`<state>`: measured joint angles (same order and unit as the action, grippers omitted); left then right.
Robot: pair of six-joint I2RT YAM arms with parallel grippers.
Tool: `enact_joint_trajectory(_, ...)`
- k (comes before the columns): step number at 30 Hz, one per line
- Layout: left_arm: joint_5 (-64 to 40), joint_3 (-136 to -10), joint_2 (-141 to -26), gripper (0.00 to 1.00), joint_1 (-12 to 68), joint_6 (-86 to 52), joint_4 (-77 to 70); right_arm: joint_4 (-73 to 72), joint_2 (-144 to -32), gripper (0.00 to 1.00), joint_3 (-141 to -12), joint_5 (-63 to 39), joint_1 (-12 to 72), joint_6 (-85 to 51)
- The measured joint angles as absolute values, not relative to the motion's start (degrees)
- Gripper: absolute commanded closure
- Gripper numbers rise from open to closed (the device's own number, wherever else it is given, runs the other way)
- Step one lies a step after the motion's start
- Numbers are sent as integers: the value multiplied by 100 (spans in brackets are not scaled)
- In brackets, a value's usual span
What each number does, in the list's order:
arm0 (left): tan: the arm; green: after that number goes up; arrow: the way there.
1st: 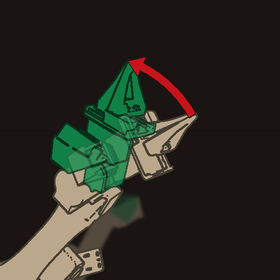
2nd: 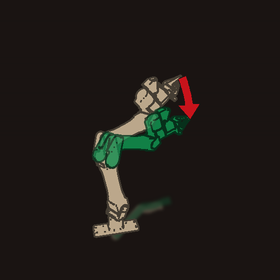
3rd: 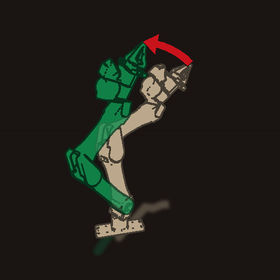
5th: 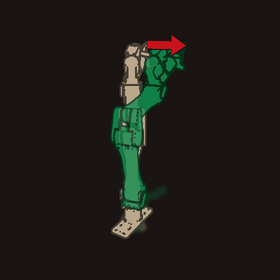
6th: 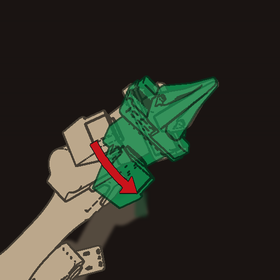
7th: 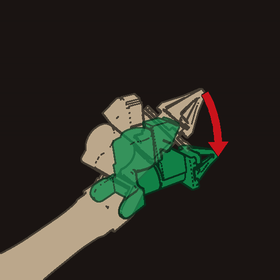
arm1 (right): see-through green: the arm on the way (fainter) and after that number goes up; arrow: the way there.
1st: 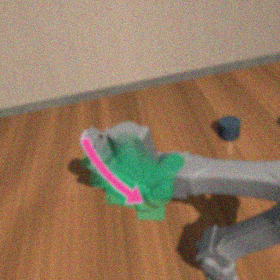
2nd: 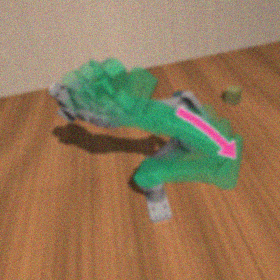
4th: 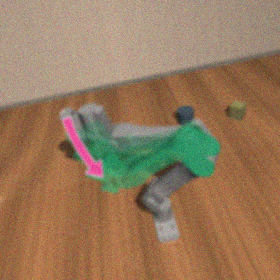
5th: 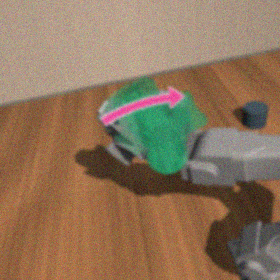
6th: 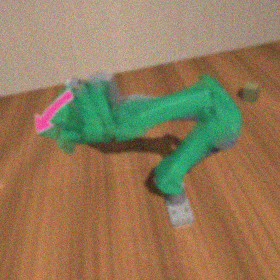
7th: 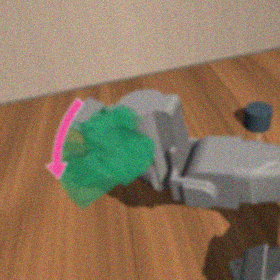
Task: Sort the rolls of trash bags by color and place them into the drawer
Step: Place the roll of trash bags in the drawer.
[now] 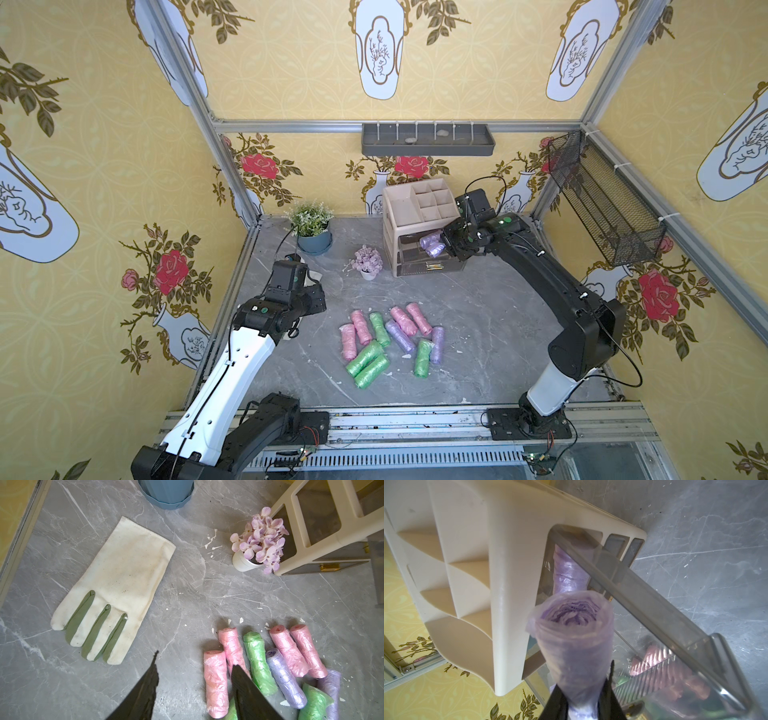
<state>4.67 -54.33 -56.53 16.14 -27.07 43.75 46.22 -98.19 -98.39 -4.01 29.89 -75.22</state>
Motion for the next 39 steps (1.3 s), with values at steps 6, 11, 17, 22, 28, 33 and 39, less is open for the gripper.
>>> enact_joint_trajectory(6, 464, -5433, -5651, 42, 1614, -2707, 4377, 4617, -9926, 76, -9841, -405, 2954, -7537)
enact_joint_trajectory(11, 464, -5433, -5642, 42, 1612, -2707, 4377, 4615, -10057, 75, -9848, -425, 2943, -7542)
enact_joint_trajectory(17, 467, -5433, -5642, 42, 1603, -2707, 4377, 4611, -10217, 72, -9918, -429, 2926, -7542)
enact_joint_trajectory(22, 464, -5433, -5642, 41, 1603, -2707, 4377, 4604, -10346, 69, -10033, -451, 2921, -7540)
enact_joint_trajectory(28, 451, -5433, -5642, 41, 1575, -2707, 4377, 4508, -10471, 57, -10095, -495, 2915, -7540)
enact_joint_trajectory(33, 451, -5433, -5640, 41, 1575, -2707, 4377, 4495, -10514, 54, -10132, -554, 2906, -7535)
enact_joint_trajectory(39, 451, -5433, -5621, 41, 1570, -2705, 4377, 4493, -10495, 51, -10154, -576, 2904, -7533)
